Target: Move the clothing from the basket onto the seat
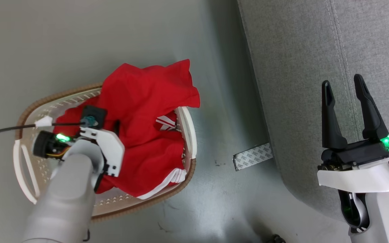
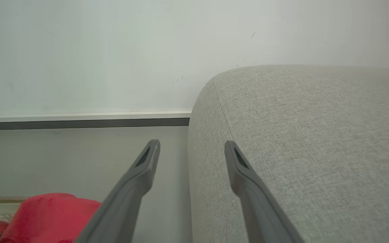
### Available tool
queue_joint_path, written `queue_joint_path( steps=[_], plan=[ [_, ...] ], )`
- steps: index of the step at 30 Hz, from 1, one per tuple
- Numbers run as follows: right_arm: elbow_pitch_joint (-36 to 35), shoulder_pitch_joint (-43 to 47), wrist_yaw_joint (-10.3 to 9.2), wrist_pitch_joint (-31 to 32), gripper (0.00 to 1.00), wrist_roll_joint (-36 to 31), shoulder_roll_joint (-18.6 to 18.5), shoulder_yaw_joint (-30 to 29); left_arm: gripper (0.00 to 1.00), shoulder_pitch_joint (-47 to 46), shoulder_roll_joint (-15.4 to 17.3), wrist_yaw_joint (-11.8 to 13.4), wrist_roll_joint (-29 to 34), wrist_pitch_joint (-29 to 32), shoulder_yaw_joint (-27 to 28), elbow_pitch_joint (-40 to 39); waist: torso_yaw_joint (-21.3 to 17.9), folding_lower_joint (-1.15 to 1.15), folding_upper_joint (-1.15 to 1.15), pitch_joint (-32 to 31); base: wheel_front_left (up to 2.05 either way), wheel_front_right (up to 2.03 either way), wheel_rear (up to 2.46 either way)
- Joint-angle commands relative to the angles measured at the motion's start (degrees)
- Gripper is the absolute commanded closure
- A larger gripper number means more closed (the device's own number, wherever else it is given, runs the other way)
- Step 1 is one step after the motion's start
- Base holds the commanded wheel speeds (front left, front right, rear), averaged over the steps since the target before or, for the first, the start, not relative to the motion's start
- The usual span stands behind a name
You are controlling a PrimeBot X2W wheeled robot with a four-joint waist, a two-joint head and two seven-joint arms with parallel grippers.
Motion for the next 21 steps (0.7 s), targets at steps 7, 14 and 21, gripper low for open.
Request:
queue_joint_path(
  steps=[7, 14, 21],
  plan=[
    [2.46, 2.29, -0.12, 0.02, 0.00, -0.81, 0.00, -0.36, 1.00, 1.66, -3.04, -1.26, -1.93, -6.42, -0.94, 1.78, 3.18, -0.01, 0.00, -6.04, 0.00, 0.00, 0.00],
    [5.26, 7.30, -0.13, 0.02, 0.00, -2.68, -0.04, -1.81, 1.00, 8.33, -5.68, -3.87, -6.87, -10.23, -1.95, -2.43, 8.67, -0.01, 0.00, -18.20, 0.00, 0.00, 0.00],
    [7.45, 13.54, -0.13, 0.02, 0.00, -4.07, -0.08, -3.19, 1.00, 16.38, -6.06, -4.81, -13.19, -10.55, -6.58, -13.21, 13.73, -0.01, 0.00, -30.33, 0.00, 0.00, 0.00]
  ],
)
